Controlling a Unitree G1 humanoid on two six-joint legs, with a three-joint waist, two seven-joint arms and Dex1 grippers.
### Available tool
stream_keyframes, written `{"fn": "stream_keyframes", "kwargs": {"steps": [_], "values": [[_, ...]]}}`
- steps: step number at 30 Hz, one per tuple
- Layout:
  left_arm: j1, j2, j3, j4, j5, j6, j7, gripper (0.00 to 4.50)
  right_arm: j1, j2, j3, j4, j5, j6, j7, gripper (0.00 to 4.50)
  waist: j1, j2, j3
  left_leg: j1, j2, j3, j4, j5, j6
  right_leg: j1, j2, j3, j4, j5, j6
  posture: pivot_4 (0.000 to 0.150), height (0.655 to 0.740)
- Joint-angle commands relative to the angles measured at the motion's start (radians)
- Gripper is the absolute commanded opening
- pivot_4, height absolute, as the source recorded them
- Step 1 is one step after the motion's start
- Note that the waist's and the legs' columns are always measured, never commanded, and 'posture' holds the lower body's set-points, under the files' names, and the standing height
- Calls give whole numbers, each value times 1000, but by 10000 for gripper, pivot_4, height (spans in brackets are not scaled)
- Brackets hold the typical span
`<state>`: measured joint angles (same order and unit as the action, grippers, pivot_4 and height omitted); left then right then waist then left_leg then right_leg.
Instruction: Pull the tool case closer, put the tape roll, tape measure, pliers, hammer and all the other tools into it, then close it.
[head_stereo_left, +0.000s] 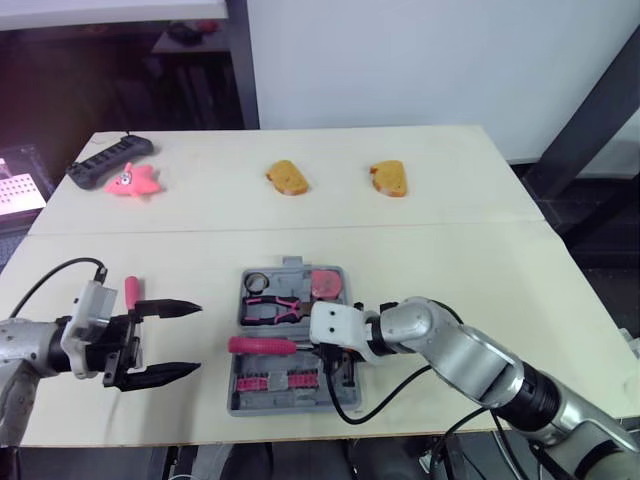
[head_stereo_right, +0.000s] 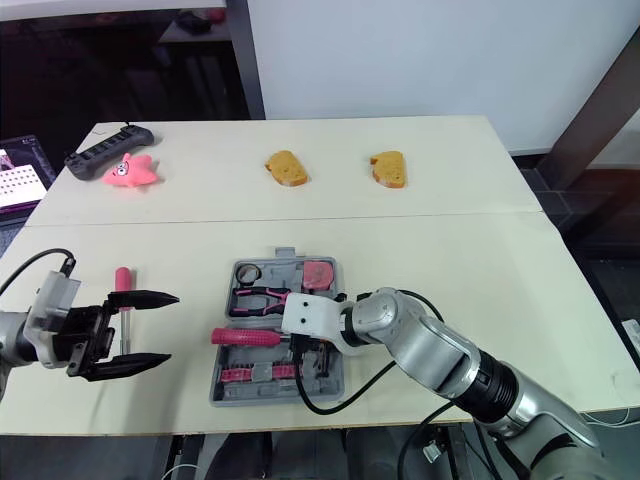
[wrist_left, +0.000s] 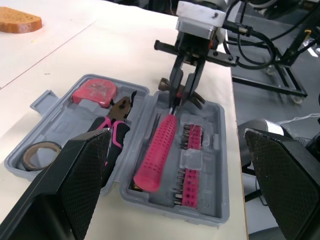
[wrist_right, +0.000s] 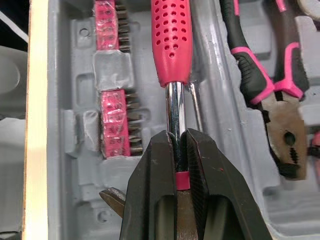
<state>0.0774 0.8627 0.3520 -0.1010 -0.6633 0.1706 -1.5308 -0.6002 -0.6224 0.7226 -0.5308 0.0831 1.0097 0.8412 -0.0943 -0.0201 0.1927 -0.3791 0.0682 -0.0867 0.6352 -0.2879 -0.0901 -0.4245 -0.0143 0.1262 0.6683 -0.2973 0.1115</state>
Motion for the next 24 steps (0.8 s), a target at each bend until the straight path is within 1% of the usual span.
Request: {"fn": "stream_keyframes", "kwargs": {"steps": [1, 6, 8, 11, 13, 18, 24], "values": [[-4, 10, 17, -14, -15, 4, 0, 45000, -92, -38, 30, -86, 13, 112, 43, 614, 0, 0, 0, 0, 0, 0, 0, 0, 0, 0, 0, 0, 0, 0, 0, 1500, 7400], [-1, 9, 16, -13, -13, 1, 0, 45000, -248, -76, 97, -161, 109, 359, 96, 614, -2, 1, 1, 0, 0, 0, 0, 0, 0, 0, 0, 0, 1, 0, 0, 1500, 7400], [1, 6, 14, -15, -13, 0, 0, 45000, -290, -49, 103, -174, 165, 455, 94, 614, -1, 1, 0, 0, 0, -1, 0, 0, 0, -1, 0, 0, 1, 0, 0, 1500, 7400], [5, 1, 11, -20, -13, 0, 3, 45000, -327, 0, 115, -172, 212, 534, 61, 614, -3, 1, 0, 0, 0, -1, 0, 0, 0, -1, 0, 0, 1, 0, 0, 1500, 7400], [11, -3, 9, -24, -13, -1, 5, 45000, -342, 34, 131, -131, 217, 567, 13, 614, -2, 1, 0, 0, 0, -1, 0, 0, 0, -1, 0, 0, 1, 0, 0, 1500, 7400], [23, -9, 9, -34, -15, -3, 12, 45000, -357, 113, 101, -64, 248, 597, -65, 614, -2, 1, 0, 0, 0, -1, 1, 0, 0, -1, 0, 0, 1, 0, 0, 1500, 7400], [25, -11, 9, -37, -15, -2, 17, 45000, -380, 140, 87, -5, 282, 588, -118, 614, -3, 1, 0, 0, 0, -1, 0, 0, 0, -1, 0, -1, 1, 0, 0, 1500, 7400]]}}
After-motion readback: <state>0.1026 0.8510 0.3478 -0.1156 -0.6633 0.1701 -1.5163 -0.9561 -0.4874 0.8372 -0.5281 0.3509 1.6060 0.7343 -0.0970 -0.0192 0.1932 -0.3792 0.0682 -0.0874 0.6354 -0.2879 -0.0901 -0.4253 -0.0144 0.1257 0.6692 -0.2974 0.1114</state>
